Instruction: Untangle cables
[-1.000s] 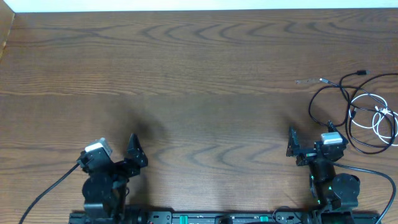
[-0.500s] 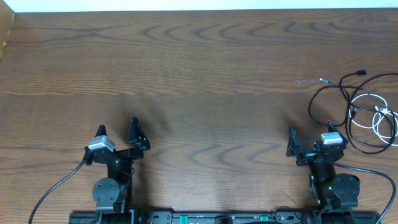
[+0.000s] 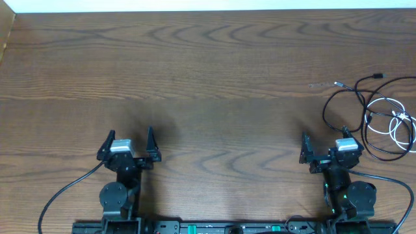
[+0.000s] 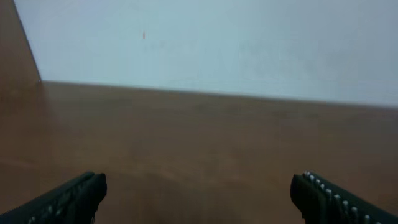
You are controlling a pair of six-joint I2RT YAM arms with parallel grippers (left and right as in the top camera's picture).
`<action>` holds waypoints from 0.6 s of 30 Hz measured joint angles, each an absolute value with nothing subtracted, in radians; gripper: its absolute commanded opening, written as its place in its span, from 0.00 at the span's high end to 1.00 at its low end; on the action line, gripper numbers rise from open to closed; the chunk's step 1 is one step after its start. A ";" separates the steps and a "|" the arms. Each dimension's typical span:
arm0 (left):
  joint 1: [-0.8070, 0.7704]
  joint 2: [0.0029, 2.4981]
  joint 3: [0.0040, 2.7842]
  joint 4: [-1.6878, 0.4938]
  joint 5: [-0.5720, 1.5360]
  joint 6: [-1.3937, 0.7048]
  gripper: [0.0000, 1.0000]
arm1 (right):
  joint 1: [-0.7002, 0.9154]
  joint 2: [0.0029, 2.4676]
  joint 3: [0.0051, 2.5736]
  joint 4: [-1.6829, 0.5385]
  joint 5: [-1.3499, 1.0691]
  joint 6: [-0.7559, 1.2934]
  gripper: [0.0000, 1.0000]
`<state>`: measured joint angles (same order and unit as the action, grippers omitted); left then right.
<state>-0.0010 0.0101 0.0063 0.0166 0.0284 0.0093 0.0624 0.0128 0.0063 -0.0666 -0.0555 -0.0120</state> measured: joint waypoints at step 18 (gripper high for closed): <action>-0.001 0.010 0.013 -0.022 0.050 0.019 0.01 | 0.062 0.013 0.006 -0.067 -0.055 -0.012 0.01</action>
